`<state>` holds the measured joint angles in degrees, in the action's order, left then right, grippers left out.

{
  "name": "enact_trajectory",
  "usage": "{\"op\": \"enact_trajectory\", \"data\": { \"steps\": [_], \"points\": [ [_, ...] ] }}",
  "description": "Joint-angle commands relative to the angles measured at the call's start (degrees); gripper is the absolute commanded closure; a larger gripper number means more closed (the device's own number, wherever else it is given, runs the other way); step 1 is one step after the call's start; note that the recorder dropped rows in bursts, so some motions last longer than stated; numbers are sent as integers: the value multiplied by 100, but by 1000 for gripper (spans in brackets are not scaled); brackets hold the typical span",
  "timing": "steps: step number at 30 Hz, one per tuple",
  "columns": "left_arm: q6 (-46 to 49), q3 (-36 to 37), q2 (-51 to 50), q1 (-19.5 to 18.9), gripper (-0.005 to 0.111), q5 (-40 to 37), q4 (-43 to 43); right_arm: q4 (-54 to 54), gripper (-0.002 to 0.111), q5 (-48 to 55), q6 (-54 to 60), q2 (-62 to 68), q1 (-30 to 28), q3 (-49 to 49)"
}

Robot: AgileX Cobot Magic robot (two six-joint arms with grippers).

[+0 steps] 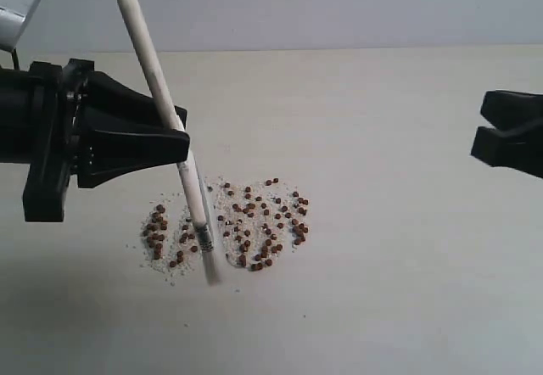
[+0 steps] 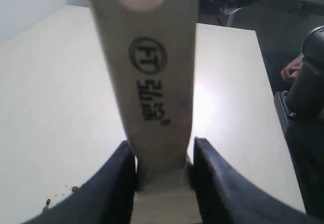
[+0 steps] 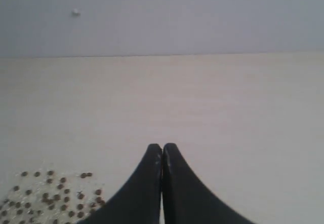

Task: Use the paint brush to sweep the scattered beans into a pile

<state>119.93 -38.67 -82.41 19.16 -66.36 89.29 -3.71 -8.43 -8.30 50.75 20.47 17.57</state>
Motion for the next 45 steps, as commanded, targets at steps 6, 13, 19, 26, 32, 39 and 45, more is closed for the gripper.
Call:
{"op": "enact_trajectory", "data": {
  "steps": [6,13,19,26,32,39,45],
  "points": [
    [24,-13,-260,27,107,325,597,462,87,-439,49,190,1224,19],
    [24,-13,-260,27,107,325,541,997,68,-1819,-292,527,2188,53],
    [24,-13,-301,27,107,373,397,1614,62,-1890,-1468,1925,2516,1322],
    [24,-13,-301,27,107,460,347,2722,54,-1830,-2716,3054,2755,2419],
    [24,-13,-301,27,107,460,412,3092,53,-1763,-2675,3123,2755,2662],
    [24,-177,-734,27,107,554,432,2952,46,-1143,-2024,3211,2755,2703],
    [24,-402,-1119,27,107,564,353,2882,46,-626,-1970,3276,2755,2889]
  ]
}}
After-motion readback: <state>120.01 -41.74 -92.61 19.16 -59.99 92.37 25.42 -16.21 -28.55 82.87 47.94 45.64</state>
